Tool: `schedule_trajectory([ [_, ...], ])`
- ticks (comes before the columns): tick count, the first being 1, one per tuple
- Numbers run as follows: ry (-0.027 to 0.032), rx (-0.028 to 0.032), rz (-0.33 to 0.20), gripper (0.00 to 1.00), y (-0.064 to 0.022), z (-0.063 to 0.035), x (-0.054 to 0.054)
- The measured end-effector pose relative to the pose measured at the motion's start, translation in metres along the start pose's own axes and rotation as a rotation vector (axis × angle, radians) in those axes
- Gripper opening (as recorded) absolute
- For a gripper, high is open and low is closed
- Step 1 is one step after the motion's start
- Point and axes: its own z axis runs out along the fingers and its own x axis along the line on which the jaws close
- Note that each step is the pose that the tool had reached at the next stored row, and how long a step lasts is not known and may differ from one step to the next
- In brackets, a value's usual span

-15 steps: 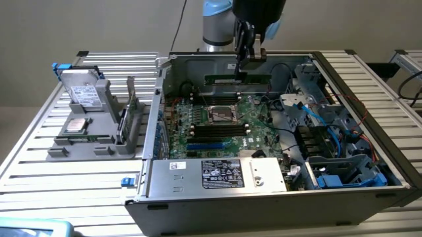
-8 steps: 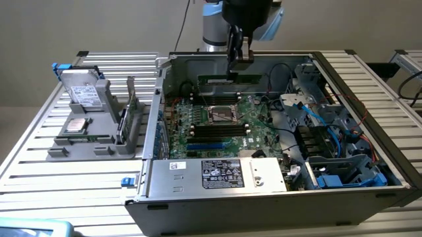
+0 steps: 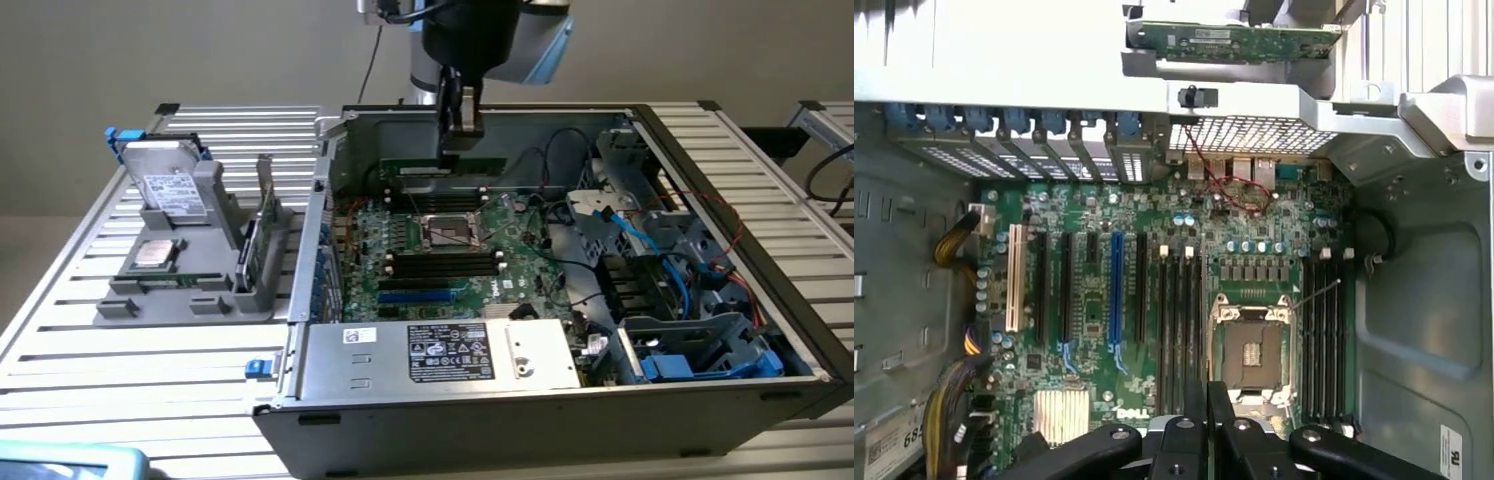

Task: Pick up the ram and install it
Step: 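Pick up the ram and move it above insertion slot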

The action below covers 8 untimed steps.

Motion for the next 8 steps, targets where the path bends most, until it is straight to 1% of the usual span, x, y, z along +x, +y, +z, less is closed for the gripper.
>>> schedule_trajectory([
  [4, 0.0, -0.0001, 0.0, 0.13, -0.0008, 0.0072, 0.0],
  [8, 0.0002, -0.0001, 0.0, 0.13, -0.0051, 0.0141, 0.001],
])
